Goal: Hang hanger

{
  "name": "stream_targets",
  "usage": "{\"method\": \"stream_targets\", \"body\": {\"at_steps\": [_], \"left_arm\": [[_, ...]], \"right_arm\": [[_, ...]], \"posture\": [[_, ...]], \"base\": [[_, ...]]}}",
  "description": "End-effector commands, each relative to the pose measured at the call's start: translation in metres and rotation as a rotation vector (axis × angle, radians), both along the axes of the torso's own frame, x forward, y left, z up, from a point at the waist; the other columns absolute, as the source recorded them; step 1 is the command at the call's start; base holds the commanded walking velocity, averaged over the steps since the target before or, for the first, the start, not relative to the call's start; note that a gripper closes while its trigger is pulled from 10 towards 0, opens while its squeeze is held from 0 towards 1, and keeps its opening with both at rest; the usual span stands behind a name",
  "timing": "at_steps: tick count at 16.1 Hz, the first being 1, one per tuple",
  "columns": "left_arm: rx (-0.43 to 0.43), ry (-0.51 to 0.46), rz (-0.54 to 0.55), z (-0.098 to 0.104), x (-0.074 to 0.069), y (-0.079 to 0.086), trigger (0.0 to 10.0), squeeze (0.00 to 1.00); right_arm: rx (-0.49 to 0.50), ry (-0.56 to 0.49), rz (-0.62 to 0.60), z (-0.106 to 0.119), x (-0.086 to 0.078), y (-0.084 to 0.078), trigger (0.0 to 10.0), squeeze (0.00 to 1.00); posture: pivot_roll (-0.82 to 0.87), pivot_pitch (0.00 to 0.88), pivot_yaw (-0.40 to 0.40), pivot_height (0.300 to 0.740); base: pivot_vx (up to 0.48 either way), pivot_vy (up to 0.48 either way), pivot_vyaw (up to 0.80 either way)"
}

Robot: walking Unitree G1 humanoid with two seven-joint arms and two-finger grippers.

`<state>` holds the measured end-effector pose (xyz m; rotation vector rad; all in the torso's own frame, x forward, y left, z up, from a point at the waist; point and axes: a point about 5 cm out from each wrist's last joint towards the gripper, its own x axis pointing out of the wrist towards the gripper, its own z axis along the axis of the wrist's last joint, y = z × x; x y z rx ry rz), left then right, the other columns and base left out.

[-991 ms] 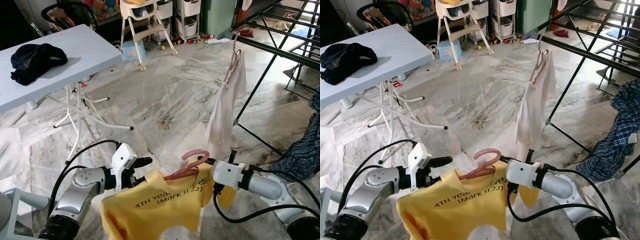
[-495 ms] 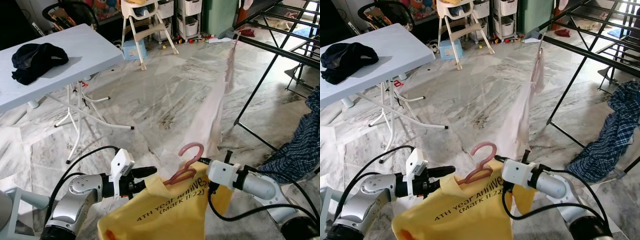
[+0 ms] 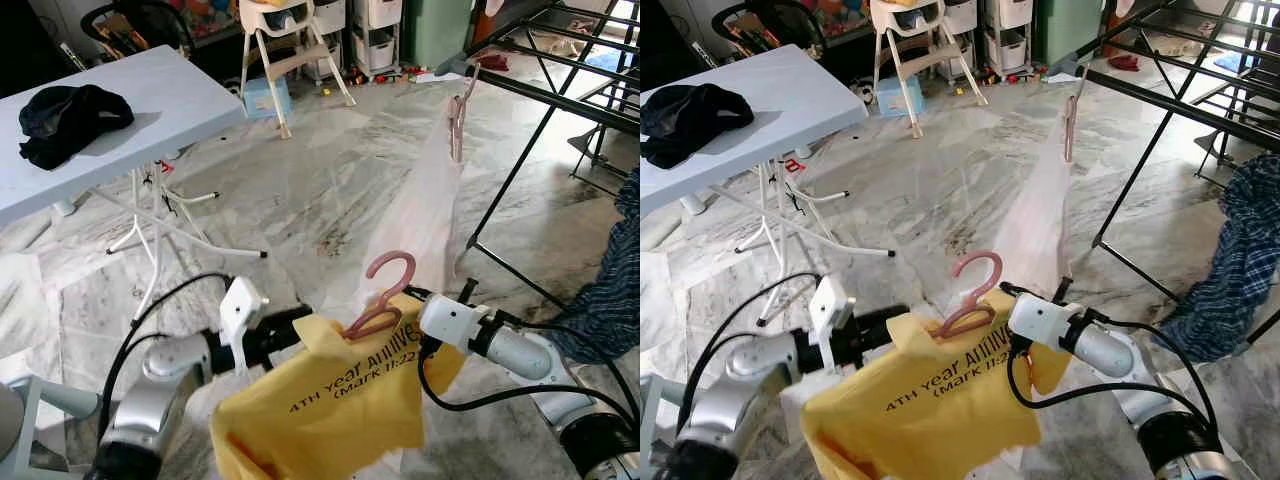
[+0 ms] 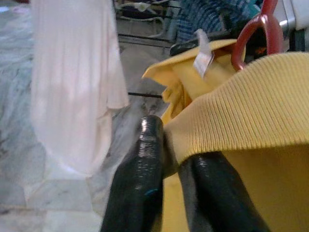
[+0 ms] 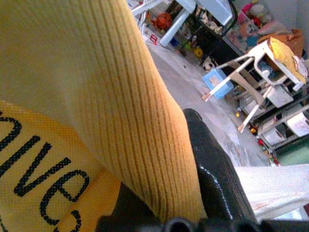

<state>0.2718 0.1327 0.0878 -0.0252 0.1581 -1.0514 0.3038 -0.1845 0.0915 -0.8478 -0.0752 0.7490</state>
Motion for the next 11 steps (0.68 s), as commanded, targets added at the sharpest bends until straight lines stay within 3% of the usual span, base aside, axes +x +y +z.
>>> {"method": "stream_targets", "body": {"at_steps": [1,3,6,11], "left_arm": [[0.014,-0.022,0.012,0.002,-0.003,0.003,0.0,0.00],[0.020,-0.035,0.034,0.001,-0.009,0.008,0.0,0.00],[0.088,-0.094,0.044,0.006,-0.014,0.018,0.0,0.00],[0.156,-0.184,-0.012,0.018,-0.020,0.014,0.0,0.00]], "right_arm": [[0.030,-0.036,-0.038,0.007,0.007,0.001,0.0,0.00],[0.025,-0.039,-0.111,0.007,0.013,-0.006,0.0,0.00],[-0.075,-0.058,-0.237,0.005,0.021,-0.028,0.0,0.00],[-0.157,-0.057,-0.364,0.002,0.028,-0.048,0.0,0.00]], "posture": [[-0.12,0.070,0.139,0.740],[-0.11,0.070,0.134,0.740],[-0.10,0.065,0.129,0.740],[-0.09,0.057,0.125,0.740]], "base": [[0.000,0.000,0.00],[0.000,0.000,0.00],[0.000,0.000,0.00],[0.000,0.000,0.00]]}}
